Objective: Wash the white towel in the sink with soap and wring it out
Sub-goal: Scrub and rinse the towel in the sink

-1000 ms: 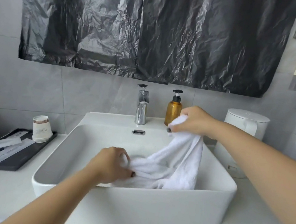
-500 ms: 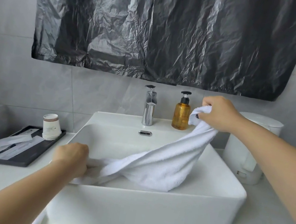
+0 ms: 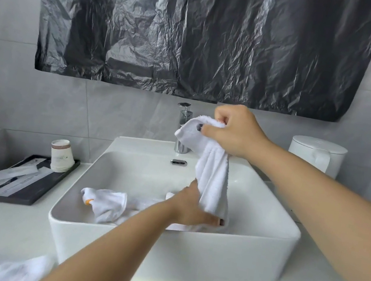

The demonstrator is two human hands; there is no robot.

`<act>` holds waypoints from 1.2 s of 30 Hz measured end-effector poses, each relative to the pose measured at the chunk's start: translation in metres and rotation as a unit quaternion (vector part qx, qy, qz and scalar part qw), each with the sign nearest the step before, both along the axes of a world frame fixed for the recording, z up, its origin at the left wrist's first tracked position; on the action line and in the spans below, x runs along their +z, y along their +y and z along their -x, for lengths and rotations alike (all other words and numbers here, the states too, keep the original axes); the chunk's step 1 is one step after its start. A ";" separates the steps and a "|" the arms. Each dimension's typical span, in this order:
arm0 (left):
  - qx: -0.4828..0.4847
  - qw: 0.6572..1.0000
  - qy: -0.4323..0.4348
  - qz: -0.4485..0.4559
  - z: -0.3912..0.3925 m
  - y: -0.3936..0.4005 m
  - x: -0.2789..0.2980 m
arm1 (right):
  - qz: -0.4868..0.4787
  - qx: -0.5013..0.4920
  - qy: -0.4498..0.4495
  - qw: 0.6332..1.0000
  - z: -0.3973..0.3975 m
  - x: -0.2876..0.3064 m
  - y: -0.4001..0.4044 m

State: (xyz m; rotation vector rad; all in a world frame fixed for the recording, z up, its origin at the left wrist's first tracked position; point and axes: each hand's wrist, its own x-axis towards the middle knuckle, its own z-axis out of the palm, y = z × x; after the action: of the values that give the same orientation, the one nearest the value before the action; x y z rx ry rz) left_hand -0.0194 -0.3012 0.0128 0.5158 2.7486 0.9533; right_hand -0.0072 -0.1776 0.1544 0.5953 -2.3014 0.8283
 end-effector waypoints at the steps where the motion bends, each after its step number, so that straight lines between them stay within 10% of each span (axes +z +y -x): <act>1: 0.001 1.000 0.023 -0.002 0.002 0.006 -0.003 | -0.010 -0.007 0.001 1.000 -0.003 -0.001 0.004; 5: -0.003 0.994 0.097 0.054 0.010 0.007 -0.007 | -0.175 -0.080 -0.024 0.981 -0.009 -0.016 0.042; 10: 0.064 0.976 0.173 -0.120 0.009 -0.007 -0.012 | -0.352 -0.200 -0.274 0.872 -0.012 -0.066 0.081; 14: 0.017 0.956 0.232 -0.177 0.004 -0.002 -0.014 | -0.096 -0.097 -0.376 0.917 -0.010 -0.082 0.061; 17: 0.055 0.936 0.243 -0.250 0.007 -0.002 -0.017 | 0.068 -0.044 -0.473 0.877 -0.007 -0.085 0.038; 26: 0.118 0.974 -0.006 -0.195 0.015 -0.013 -0.016 | 0.078 -0.081 -0.140 0.984 0.000 -0.076 0.014; 36: 0.066 0.983 -0.058 -0.161 0.014 -0.012 -0.013 | 0.204 -0.211 -0.052 0.955 0.011 -0.041 0.076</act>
State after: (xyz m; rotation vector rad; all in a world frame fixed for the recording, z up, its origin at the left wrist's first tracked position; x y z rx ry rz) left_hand -0.0337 -0.3129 0.0001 0.3154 2.5621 1.4239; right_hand -0.0185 -0.1017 0.1132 -0.1228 -2.1404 1.0900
